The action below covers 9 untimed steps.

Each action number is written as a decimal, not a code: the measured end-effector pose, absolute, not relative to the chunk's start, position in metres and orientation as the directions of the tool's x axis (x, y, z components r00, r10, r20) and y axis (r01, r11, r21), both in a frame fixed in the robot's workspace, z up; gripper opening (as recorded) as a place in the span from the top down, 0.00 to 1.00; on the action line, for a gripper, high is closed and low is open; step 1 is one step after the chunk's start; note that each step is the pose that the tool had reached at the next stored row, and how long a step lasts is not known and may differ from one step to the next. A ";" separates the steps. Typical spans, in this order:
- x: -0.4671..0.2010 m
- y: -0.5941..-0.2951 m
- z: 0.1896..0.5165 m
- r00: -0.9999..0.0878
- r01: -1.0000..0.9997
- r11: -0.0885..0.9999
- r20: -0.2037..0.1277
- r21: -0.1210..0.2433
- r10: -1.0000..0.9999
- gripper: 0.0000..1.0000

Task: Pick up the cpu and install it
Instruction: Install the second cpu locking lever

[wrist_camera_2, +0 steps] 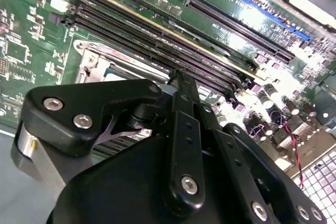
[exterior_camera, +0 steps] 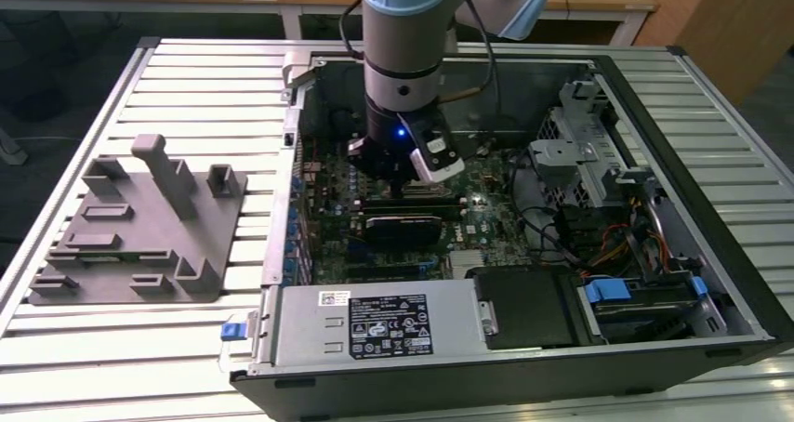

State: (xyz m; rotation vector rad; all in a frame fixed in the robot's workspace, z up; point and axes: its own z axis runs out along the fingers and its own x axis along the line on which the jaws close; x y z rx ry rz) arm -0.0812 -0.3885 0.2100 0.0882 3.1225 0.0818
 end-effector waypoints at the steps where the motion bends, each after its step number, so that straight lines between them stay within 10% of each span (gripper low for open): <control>1: -0.082 -0.389 0.210 -0.998 0.053 0.997 -0.015 0.057 0.054 0.89; 9: -0.083 -0.395 0.208 -0.999 0.037 0.996 -0.014 0.078 0.038 0.89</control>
